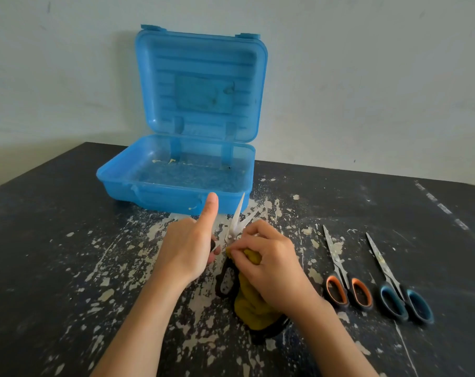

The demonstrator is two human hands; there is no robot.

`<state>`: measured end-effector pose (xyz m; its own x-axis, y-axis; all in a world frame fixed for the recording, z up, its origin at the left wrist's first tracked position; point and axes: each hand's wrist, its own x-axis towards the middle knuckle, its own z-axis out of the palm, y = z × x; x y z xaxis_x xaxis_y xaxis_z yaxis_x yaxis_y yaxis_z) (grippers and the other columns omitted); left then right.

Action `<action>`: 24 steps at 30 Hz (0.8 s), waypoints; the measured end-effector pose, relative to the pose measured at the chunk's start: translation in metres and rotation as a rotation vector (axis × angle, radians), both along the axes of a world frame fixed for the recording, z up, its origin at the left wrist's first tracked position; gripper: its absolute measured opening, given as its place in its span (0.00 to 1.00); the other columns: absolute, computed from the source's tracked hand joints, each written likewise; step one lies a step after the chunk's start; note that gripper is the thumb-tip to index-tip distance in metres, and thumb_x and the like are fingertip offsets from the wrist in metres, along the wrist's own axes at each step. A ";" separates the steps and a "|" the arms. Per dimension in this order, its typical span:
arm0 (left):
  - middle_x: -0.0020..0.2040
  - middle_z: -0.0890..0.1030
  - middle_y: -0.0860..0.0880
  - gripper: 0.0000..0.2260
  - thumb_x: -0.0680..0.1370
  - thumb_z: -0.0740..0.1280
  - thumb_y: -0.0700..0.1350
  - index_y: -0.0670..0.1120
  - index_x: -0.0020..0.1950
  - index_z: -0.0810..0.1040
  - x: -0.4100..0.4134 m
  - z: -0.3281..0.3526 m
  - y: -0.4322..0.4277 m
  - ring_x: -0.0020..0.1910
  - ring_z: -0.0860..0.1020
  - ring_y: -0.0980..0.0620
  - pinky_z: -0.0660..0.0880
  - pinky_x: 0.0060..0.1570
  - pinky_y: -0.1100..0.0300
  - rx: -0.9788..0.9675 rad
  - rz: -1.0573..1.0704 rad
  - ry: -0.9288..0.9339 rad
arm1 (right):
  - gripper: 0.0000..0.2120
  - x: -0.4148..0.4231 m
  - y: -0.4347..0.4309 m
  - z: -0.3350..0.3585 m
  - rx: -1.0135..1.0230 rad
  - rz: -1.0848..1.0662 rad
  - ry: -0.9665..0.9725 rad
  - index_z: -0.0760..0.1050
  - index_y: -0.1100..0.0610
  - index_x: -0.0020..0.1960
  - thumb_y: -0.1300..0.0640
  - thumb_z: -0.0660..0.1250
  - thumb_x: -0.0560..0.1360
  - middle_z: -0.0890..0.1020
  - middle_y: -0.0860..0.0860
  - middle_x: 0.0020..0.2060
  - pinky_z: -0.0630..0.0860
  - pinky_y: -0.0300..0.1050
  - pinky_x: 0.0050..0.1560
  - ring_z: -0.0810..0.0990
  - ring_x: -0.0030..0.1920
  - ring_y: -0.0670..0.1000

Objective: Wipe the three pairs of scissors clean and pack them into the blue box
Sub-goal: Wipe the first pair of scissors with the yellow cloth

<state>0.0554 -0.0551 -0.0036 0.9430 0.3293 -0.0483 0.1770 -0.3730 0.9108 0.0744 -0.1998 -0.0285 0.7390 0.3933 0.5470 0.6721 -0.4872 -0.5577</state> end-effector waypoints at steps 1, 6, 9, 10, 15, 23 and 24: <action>0.33 0.76 0.44 0.44 0.68 0.46 0.76 0.36 0.38 0.80 0.000 0.001 0.000 0.28 0.74 0.49 0.68 0.35 0.52 -0.004 0.010 -0.001 | 0.05 0.000 0.000 -0.001 -0.012 0.014 0.026 0.82 0.57 0.43 0.61 0.69 0.70 0.75 0.49 0.41 0.70 0.28 0.44 0.73 0.40 0.43; 0.28 0.75 0.42 0.42 0.75 0.49 0.69 0.29 0.38 0.77 -0.003 0.007 -0.001 0.21 0.73 0.56 0.68 0.36 0.53 -0.016 0.022 -0.013 | 0.05 0.002 -0.003 0.001 0.074 -0.042 -0.027 0.83 0.57 0.41 0.59 0.68 0.69 0.76 0.50 0.41 0.70 0.28 0.44 0.74 0.41 0.43; 0.29 0.76 0.42 0.39 0.75 0.53 0.67 0.29 0.39 0.77 -0.001 0.005 -0.001 0.22 0.73 0.55 0.68 0.33 0.55 -0.034 0.001 -0.018 | 0.05 0.001 -0.001 -0.001 0.047 -0.018 0.005 0.83 0.56 0.42 0.59 0.68 0.69 0.76 0.49 0.41 0.70 0.28 0.45 0.74 0.41 0.42; 0.29 0.76 0.43 0.36 0.75 0.57 0.66 0.30 0.38 0.77 -0.001 0.006 0.000 0.22 0.72 0.54 0.67 0.31 0.57 -0.046 -0.009 -0.022 | 0.05 0.001 -0.002 -0.001 0.026 -0.008 0.032 0.83 0.56 0.42 0.60 0.68 0.69 0.76 0.49 0.41 0.70 0.29 0.45 0.74 0.41 0.42; 0.27 0.74 0.49 0.19 0.67 0.75 0.55 0.39 0.40 0.80 -0.004 0.012 0.006 0.23 0.70 0.56 0.64 0.24 0.66 0.085 -0.154 0.042 | 0.03 0.007 -0.014 0.005 0.134 -0.202 0.043 0.83 0.56 0.41 0.62 0.71 0.70 0.77 0.48 0.40 0.72 0.31 0.43 0.75 0.40 0.41; 0.29 0.71 0.55 0.23 0.61 0.79 0.55 0.43 0.49 0.82 -0.003 0.013 0.005 0.26 0.68 0.60 0.63 0.27 0.66 0.300 -0.178 0.035 | 0.11 0.003 -0.017 0.014 0.249 -0.210 -0.003 0.81 0.53 0.48 0.57 0.69 0.67 0.76 0.47 0.45 0.70 0.28 0.47 0.74 0.47 0.40; 0.29 0.73 0.55 0.22 0.60 0.80 0.54 0.44 0.48 0.82 -0.002 0.013 0.005 0.26 0.69 0.60 0.63 0.26 0.66 0.306 -0.188 0.034 | 0.12 0.001 -0.014 0.014 0.217 -0.159 -0.014 0.81 0.53 0.49 0.58 0.68 0.66 0.75 0.47 0.46 0.70 0.28 0.48 0.74 0.48 0.40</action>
